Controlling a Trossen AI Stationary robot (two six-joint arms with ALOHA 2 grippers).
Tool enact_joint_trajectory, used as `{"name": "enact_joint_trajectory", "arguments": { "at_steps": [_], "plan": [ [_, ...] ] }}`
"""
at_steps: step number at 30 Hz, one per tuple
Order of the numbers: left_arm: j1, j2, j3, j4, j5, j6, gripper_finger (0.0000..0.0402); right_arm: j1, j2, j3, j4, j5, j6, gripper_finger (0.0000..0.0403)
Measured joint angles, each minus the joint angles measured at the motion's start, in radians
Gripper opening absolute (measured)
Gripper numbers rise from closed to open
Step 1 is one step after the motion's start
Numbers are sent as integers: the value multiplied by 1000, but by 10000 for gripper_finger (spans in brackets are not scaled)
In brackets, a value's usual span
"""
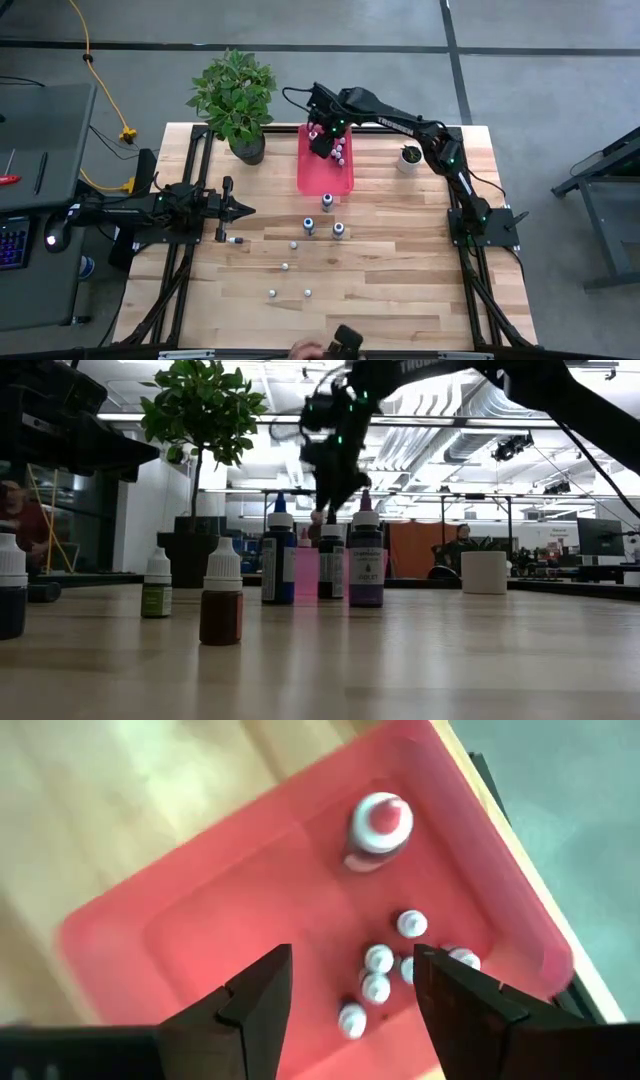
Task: Pick & Place food coloring
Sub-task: Put the orange food coloring bottle into the pink bin
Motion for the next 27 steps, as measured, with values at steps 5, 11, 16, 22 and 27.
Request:
{"name": "enact_joint_trajectory", "arguments": {
  "at_steps": [5, 11, 16, 22, 27],
  "plan": [
    [0, 0, 0, 0, 0, 0, 0, 70, -28, 66, -102, -2, -22, 197],
    [0, 0, 0, 0, 0, 0, 0, 177, -118, 30, -124, 7, 28, 197],
    [0, 0, 0, 0, 0, 0, 0, 293, -145, 30, -133, 9, 74, 197],
    [0, 0, 0, 0, 0, 0, 0, 458, -149, 29, -140, -58, 90, 197],
    [0, 0, 0, 0, 0, 0, 0, 573, -144, 29, -141, -34, 96, 197]
  ]
}}
